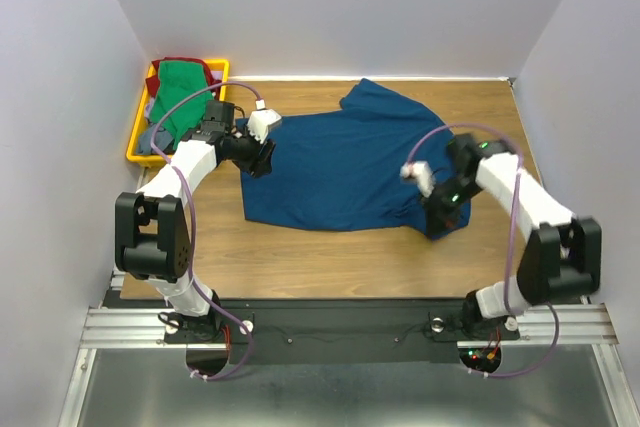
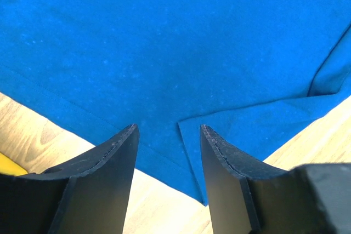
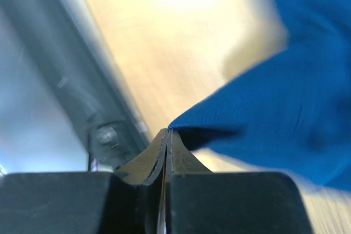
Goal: Fold and stack the t-shirts
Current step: Flatten the tshirt out
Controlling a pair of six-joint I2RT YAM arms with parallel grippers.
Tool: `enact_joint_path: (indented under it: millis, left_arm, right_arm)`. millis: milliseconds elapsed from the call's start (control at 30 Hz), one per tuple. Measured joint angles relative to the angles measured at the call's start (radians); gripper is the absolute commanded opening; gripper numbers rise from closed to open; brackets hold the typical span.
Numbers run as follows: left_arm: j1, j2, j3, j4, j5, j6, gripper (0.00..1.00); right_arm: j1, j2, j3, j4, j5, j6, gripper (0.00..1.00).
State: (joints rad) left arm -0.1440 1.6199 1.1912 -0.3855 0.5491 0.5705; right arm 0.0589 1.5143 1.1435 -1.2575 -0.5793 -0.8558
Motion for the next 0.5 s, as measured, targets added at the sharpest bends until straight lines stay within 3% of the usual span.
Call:
enact_joint_path:
  millis: [33,133,167,333,500]
  left_arm:
    - [0.000,0.000,0.000,-0.001,0.000,0.000,0.59]
    - [0.000,0.000,0.000,-0.008,0.001,0.002,0.61]
    - [0.000,0.000,0.000,-0.010,0.000,0.004,0.61]
    - [0.000,0.000,0.000,-0.031,0.011,0.023,0.62]
    - [-0.006,-0.006,-0.036,-0.035,0.029,0.088,0.59]
  right_arm:
    - [0.102,-0.070,-0.049,-0.014,-0.003,-0.016,0.10]
    - [0.301,-0.207,-0.143,-0.060,-0.002,-0.050,0.71]
    - [0.318,-0.231,-0.151,-0.077,0.006,-0.049,0.77]
    - [0.315,-0.314,-0.071,-0.073,0.078,-0.007,0.76]
    - [0.308,-0.320,-0.062,0.051,0.138,0.079,0.59]
